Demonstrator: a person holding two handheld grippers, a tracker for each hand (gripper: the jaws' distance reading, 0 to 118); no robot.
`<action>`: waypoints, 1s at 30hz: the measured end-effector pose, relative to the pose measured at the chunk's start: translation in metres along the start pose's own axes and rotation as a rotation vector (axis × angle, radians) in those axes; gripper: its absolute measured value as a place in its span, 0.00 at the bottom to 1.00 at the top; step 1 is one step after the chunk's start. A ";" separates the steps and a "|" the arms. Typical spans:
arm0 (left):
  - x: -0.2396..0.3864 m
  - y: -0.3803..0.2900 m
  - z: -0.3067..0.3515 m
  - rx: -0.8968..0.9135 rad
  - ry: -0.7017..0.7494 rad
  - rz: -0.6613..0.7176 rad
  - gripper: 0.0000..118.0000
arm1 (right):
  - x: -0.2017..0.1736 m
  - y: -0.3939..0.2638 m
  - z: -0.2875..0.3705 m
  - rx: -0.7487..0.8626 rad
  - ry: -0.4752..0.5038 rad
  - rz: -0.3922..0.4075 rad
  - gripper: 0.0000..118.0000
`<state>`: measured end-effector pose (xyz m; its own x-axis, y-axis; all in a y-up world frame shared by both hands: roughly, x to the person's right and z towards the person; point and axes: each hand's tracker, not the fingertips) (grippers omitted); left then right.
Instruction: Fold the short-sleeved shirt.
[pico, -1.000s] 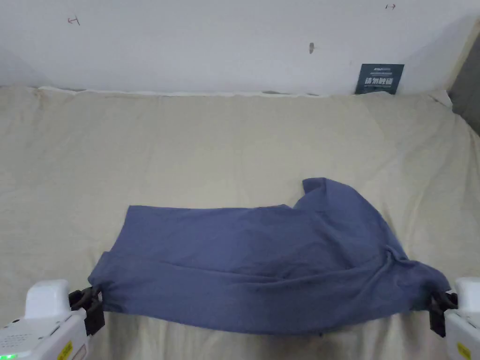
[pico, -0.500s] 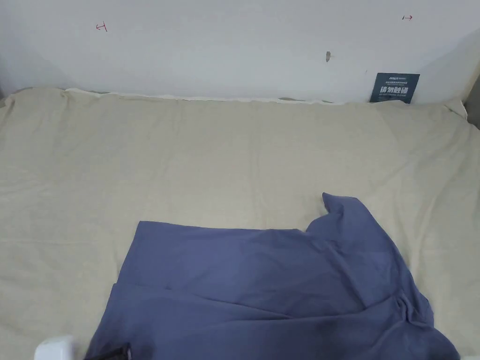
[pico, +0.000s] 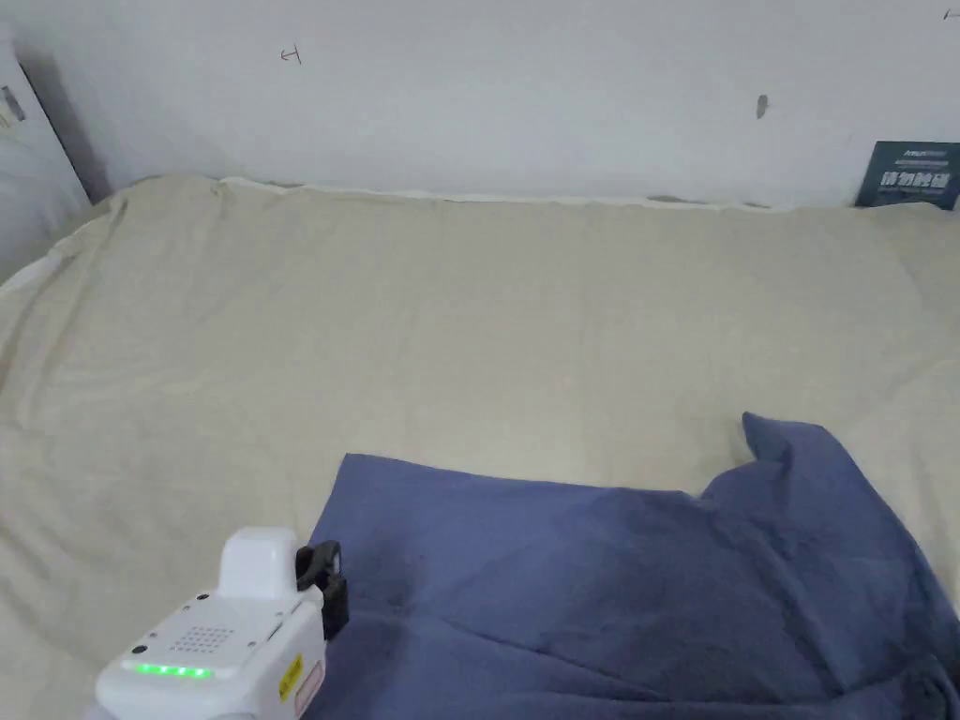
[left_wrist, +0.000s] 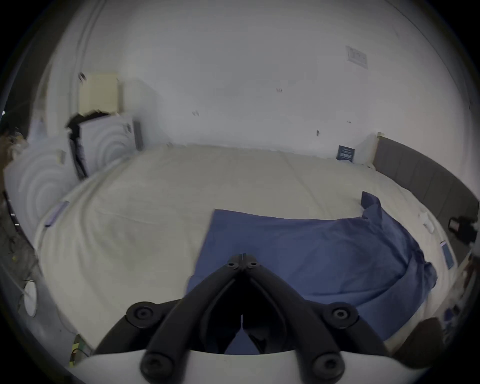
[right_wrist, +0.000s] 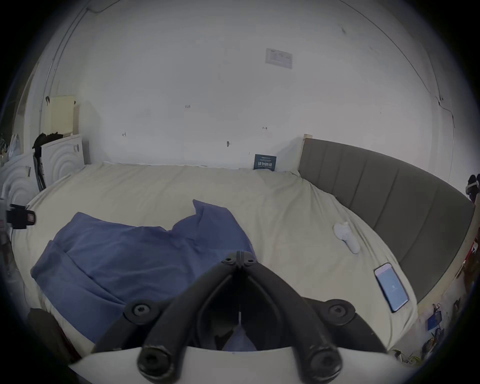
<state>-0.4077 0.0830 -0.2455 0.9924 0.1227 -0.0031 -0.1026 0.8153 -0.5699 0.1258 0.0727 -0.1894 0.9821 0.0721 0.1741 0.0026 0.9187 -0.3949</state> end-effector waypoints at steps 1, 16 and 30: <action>0.004 0.013 -0.013 -0.006 0.042 -0.065 0.00 | -0.002 0.000 -0.005 -0.023 0.043 0.001 0.00; -0.020 0.106 -0.213 -0.245 0.255 -0.194 0.98 | 0.020 -0.013 -0.027 -0.113 0.034 -0.038 0.00; -0.044 0.070 -0.172 -0.173 0.047 -0.043 0.00 | 0.023 0.004 -0.075 -0.150 0.040 0.078 0.00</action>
<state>-0.4472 0.0371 -0.4261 0.9981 0.0604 -0.0118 -0.0512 0.7089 -0.7034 0.1629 0.0492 -0.2544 0.9871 0.1227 0.1027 -0.0490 0.8426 -0.5363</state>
